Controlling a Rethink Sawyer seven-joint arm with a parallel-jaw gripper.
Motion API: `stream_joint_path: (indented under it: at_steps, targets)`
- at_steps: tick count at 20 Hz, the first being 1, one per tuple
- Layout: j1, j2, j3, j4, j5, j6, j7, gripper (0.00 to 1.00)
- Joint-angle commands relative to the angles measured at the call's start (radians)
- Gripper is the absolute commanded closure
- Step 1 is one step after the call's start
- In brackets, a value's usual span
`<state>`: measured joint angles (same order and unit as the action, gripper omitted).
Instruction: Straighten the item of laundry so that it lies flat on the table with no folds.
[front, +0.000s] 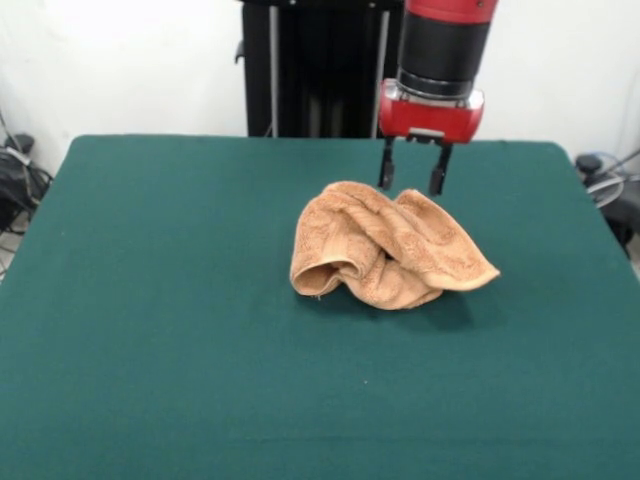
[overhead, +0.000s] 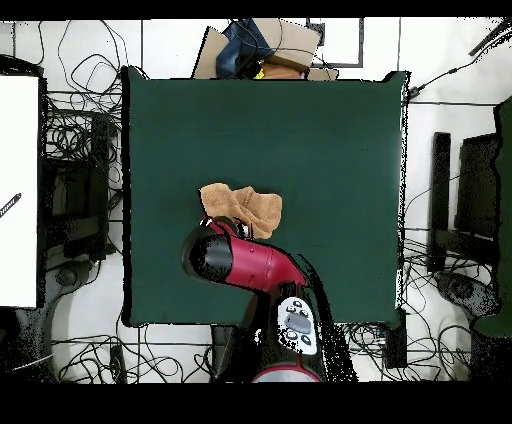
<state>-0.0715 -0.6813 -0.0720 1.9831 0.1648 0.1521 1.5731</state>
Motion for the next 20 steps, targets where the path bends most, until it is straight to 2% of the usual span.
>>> stream_joint_path:
  at_steps: [1,14,20]
  targets:
    - [-0.053,0.051,0.032,-0.031,0.016,0.009,0.182,0.00]
    - [-0.067,0.032,0.037,-0.053,0.021,0.071,0.171,0.00]
    - [-0.070,0.047,0.036,-0.066,0.019,0.063,0.167,0.00]
